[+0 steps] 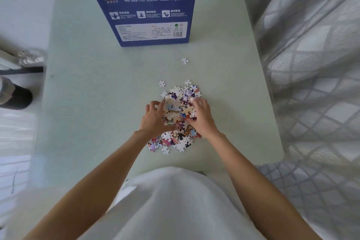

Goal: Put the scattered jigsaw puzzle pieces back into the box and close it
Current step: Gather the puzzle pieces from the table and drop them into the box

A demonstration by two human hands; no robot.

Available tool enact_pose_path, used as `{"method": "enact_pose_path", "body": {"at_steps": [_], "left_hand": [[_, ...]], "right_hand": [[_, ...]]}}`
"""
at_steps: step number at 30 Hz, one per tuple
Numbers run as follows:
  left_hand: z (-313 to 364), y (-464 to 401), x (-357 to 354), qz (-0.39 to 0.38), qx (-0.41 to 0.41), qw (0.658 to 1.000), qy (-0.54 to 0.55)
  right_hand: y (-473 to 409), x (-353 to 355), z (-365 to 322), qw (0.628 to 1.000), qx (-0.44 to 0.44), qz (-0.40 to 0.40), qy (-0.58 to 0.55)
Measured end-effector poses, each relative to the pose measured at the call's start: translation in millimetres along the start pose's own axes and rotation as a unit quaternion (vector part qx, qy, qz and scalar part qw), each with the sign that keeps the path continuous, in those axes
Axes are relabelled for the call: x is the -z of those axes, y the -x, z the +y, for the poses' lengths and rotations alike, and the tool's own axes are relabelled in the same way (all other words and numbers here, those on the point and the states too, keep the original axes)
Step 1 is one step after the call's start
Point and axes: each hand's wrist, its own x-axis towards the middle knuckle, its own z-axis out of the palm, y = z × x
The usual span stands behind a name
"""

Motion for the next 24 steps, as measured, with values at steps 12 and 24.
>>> {"method": "enact_pose_path", "body": {"at_steps": [12, 24], "left_hand": [[3.3, -14.1, 2.9, 0.006, 0.006, 0.996, 0.086], [8.6, -23.0, 7.6, 0.045, 0.044, 0.986, 0.152]], "right_hand": [[-15.4, 3.4, -20.9, 0.997, -0.019, -0.068, 0.04], [-23.5, 6.8, -15.0, 0.998, 0.04, -0.014, 0.049]]}}
